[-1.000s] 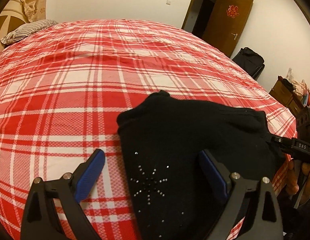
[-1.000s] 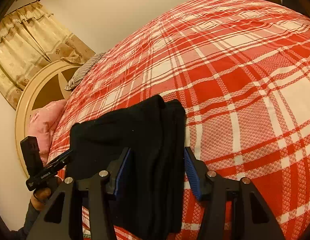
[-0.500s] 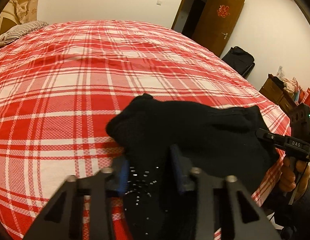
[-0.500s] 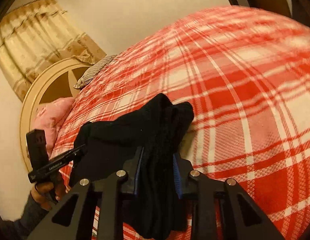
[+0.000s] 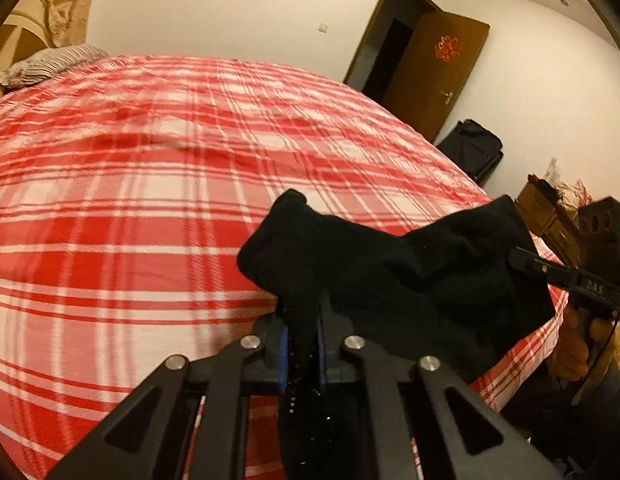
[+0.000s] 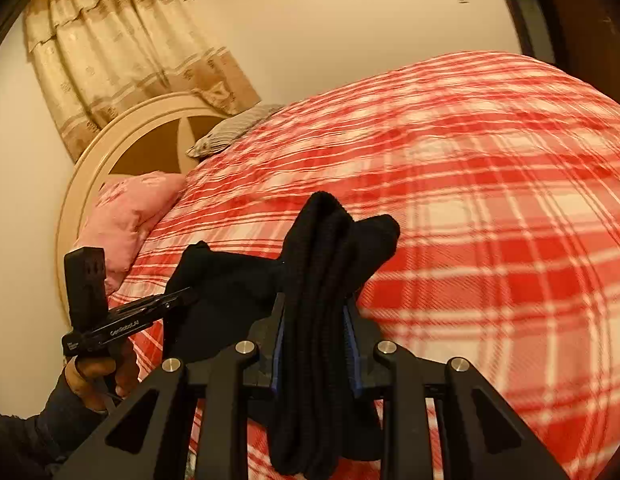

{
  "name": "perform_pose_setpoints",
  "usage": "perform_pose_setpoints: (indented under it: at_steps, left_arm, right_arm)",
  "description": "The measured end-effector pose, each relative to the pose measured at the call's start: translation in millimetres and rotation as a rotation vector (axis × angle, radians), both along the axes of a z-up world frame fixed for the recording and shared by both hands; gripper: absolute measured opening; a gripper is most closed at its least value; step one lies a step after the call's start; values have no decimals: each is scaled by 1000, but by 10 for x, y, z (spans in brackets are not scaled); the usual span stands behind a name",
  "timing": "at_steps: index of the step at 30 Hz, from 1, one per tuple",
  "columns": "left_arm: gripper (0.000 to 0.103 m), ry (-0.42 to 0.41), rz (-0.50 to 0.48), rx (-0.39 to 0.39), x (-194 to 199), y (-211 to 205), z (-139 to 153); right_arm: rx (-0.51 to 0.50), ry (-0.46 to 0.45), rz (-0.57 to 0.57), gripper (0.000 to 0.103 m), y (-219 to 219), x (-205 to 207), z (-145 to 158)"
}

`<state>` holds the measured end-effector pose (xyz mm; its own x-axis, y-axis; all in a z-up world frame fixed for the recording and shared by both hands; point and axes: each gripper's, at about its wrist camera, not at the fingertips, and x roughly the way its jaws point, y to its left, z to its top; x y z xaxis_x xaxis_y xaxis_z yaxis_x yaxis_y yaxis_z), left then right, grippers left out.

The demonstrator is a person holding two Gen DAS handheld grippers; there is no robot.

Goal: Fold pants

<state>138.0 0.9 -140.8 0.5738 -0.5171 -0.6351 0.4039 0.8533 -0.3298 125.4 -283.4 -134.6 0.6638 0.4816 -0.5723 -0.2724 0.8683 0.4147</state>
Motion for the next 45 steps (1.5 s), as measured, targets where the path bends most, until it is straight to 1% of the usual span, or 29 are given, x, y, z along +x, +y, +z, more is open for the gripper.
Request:
perform_pose_setpoints:
  at_steps: [5,8,13,16,20,24,26,27,28,29,30,31,32,33,34,35,36,39,44,45]
  left_arm:
    - [11,-26,88,19,11,347,79]
    - [11,-31,143,33,16,592,114]
    - [11,-37,233,58,1,998,146]
    - [11,-27,286,71,11,1215,88]
    - [11,2,313,80,66,1344,-50]
    - [12,19,310,93,115,1371,-171]
    - [18,17,312,111,142,1340,-210]
    - [25,21,316,116,158,1324,-233]
    - [35,25,317,123,155,1316,-245]
    - [43,37,324,147,170,1294,-275]
    - [54,46,335,168,165,1280,-297]
    - [58,49,343,178,158,1270,-320]
    - [59,52,346,180,153,1268,-342]
    - [62,55,353,179,150,1278,-356]
    - [67,56,361,179,142,1292,-364]
    - [70,60,377,184,140,1313,-370]
    - [74,62,388,189,128,1328,-370]
    - [74,69,402,195,91,1334,-340]
    - [74,50,451,248,-52,1348,-222]
    - [74,44,460,249,-79,1354,-195]
  right_arm:
    - [-7,11,97,26,404,421,43]
    - [-5,25,146,26,655,676,17]
    - [3,42,226,25,1144,1064,-96]
    - [4,54,240,25,1342,1216,-210]
    - [4,80,228,25,1446,1347,-354]
    - [-3,130,220,26,1383,1435,-487]
    - [-8,160,201,29,1322,1487,-554]
    - [-19,174,192,30,1309,1512,-594]
    - [-34,184,188,32,1301,1521,-623]
    - [-60,187,179,39,1304,1523,-645]
    - [-97,183,163,44,1304,1515,-662]
    - [-116,178,158,46,1308,1508,-672]
    - [-120,175,153,50,1299,1507,-681]
    - [-121,178,144,57,1278,1514,-692]
    - [-124,184,129,60,1253,1527,-704]
    - [-121,189,113,63,1221,1538,-715]
    - [-111,192,109,63,1196,1545,-720]
    - [-109,186,78,63,1103,1488,-685]
    - [-187,131,0,63,892,1215,-487]
    - [-197,117,-24,63,819,1127,-420]
